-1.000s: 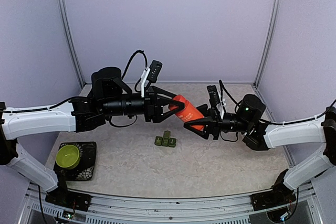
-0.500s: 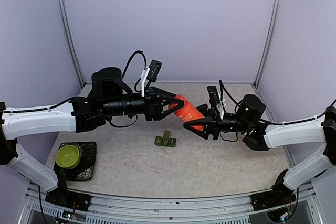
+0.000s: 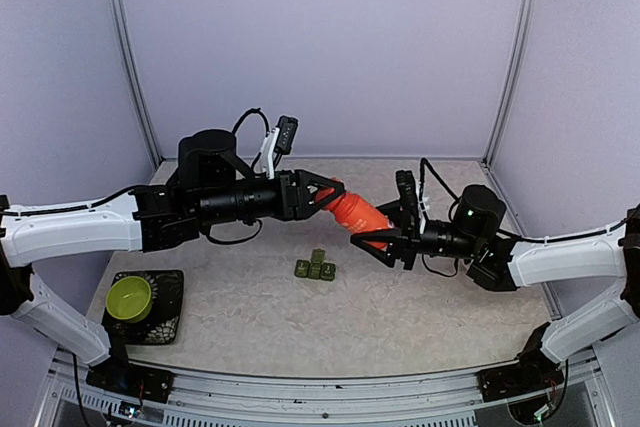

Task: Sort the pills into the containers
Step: Open the lid of the pill bottle, then place the lid of the pill bottle at the center of the board.

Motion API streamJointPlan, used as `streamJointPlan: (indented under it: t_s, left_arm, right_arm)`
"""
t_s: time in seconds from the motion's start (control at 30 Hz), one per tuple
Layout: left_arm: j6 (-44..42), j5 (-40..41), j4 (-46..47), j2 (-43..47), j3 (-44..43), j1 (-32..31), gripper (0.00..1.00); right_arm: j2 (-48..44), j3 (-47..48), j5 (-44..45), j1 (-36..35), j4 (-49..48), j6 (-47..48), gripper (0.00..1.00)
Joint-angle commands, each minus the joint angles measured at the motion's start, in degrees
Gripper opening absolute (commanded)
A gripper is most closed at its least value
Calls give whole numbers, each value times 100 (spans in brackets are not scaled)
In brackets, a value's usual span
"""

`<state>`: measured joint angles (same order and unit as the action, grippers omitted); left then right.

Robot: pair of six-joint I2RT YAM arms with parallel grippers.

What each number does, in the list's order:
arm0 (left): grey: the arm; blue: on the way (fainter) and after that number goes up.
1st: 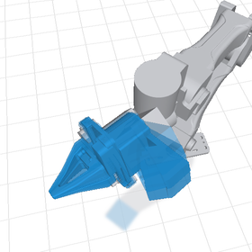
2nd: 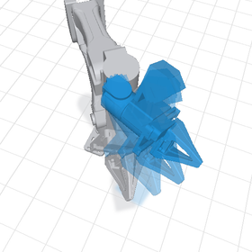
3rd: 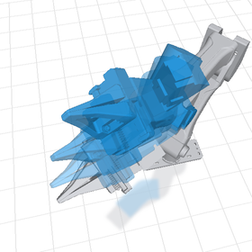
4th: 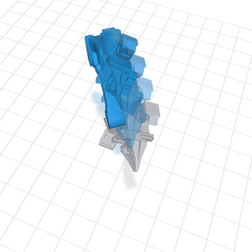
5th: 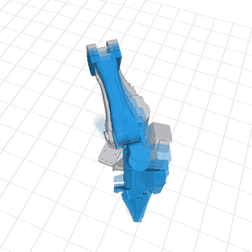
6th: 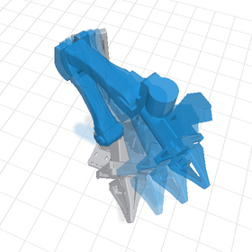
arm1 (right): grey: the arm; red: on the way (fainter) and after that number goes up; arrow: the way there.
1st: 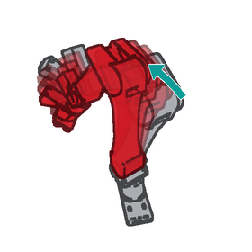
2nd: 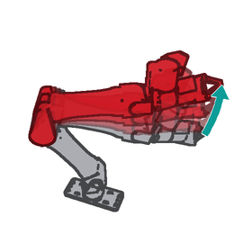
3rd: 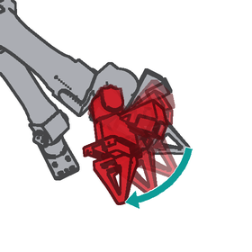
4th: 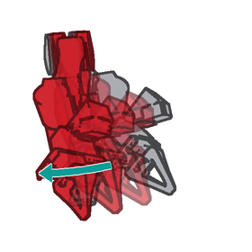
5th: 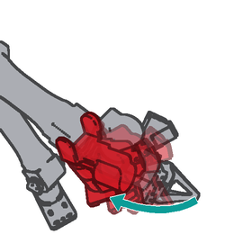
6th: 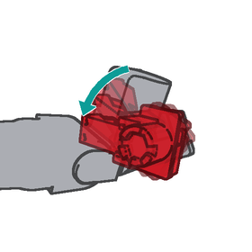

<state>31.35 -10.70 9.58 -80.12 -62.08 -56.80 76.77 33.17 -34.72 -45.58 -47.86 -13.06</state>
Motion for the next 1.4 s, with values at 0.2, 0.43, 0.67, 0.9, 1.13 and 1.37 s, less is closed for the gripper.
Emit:
streamJointPlan:
  t_s: [0.2, 0.43, 0.67, 0.9, 1.13, 1.37]
  left_arm:
    - [704, 585, -392, 245, -137, 225, 40]
    - [172, 1707, -1201, 271, 29, 376, 40]
    - [1, 2371, -1318, 270, 858, 739, 40]
    - [-78, 2624, -826, -251, 1752, 1261, 41]
    - [-155, 2604, -150, -1354, 2033, 1641, 44]
    - [-140, 2636, 213, -2122, 1958, 1709, 45]
  right_arm:
    - [-344, -164, 437, -20, 62, 541, 4]
    - [-606, -288, 279, -20, -94, 431, 4]
    - [-1058, -388, 280, -21, 75, 393, 5]
    - [-1344, -424, 275, -21, 196, 341, 5]
    - [-1416, -513, 251, -20, 186, 261, 5]
    - [-1505, -610, 282, -19, 194, 217, 5]
